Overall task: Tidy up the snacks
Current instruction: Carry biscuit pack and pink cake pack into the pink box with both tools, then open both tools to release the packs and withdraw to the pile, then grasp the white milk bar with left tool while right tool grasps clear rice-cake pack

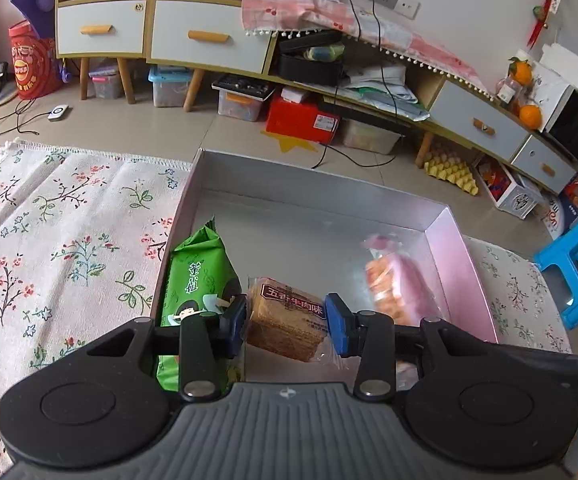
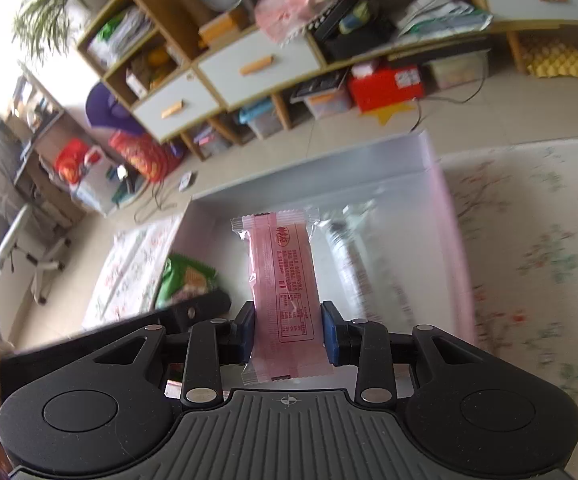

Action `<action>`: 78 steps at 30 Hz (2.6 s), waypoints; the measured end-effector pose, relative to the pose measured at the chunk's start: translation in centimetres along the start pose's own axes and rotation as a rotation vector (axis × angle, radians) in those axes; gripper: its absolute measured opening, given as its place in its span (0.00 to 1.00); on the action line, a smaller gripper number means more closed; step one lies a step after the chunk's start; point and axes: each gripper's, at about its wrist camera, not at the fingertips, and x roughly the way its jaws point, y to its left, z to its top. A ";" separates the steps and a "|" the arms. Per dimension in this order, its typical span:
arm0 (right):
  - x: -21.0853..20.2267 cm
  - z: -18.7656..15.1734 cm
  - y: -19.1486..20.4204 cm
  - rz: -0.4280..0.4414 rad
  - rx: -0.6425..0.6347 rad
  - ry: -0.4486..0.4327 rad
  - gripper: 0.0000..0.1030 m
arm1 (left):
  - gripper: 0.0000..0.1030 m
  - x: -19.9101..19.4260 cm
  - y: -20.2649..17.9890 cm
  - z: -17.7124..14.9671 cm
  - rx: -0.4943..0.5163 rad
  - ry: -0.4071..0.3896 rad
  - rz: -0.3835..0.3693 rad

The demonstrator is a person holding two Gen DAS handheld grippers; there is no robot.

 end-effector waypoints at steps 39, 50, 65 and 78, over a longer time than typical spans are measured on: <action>-9.5 -1.4 0.9 -0.174 -0.043 -0.059 0.49 | 0.67 -5.1 -1.2 -0.8 0.092 -0.027 0.041; -14.9 -5.3 2.8 -0.098 -0.104 -0.090 0.58 | 0.69 -8.9 0.5 -3.7 -0.039 -0.012 0.126; -19.4 -12.1 4.5 -0.098 -0.249 -0.110 0.84 | 0.75 -11.4 -0.8 -10.9 0.031 0.059 0.034; -18.4 -16.0 4.5 -0.167 -0.335 -0.033 0.88 | 0.76 -9.8 -2.1 -13.5 0.074 0.129 0.054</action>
